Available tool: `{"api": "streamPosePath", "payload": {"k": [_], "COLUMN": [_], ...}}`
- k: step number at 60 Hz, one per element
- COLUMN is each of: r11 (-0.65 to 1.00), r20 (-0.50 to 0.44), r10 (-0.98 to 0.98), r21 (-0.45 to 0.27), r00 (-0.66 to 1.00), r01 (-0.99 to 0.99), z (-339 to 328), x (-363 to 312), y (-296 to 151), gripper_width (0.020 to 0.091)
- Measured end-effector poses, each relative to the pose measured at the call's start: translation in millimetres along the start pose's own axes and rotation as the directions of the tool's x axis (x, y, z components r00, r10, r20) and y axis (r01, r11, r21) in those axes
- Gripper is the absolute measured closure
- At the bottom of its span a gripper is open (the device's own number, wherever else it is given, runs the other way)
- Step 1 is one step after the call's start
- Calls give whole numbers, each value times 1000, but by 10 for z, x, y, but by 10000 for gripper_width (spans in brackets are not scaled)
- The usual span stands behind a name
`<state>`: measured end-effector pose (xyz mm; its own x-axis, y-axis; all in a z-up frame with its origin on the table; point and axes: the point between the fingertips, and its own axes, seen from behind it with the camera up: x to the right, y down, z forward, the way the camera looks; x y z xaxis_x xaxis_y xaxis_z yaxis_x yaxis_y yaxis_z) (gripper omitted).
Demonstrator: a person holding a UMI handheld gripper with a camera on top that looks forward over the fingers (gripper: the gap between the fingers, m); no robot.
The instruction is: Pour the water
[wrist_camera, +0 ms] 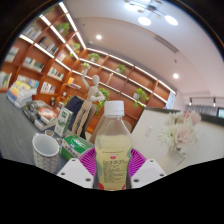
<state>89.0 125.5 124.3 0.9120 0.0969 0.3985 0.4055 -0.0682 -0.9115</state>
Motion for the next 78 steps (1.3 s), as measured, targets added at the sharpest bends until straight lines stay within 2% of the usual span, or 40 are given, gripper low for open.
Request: {"api": "streamPosePath", "payload": {"k": [9,16,22,26,28,36,42,51,54,56,61,63,78], "r11": [943,886,870,875,875,901,900,904,910,909,901,899,876], "r20": [103,145,147,136,138,130,108,88,71,57,30,23,-52], "r10": [333,463,489,483,480,428,431,423,413,416,433,437,469], "r21": [-28,-45,-13,-28,0,25,22,32,13,-9,-39,-45,-97], "r00": [937,874,860,865,866,895,896,902,908,908,901,899,882], "r01": [-331,-462,-493,-484,-484,-434,-436,-427,-415,-416,-431,-436,-472], "z": [65,117,146,190,183,139,153,135,114,87,-71,-164,-1139], "x": [-196,-335,-365,-407,-376,-423,-413,-392,-388,-379,-356,-368,-437], "y": [143,192,194,327,290,282,290,291,340,393,461,476,585], "gripper_width": [732,732,732,728,722,723,721,607,564,516,337,297,294]}}
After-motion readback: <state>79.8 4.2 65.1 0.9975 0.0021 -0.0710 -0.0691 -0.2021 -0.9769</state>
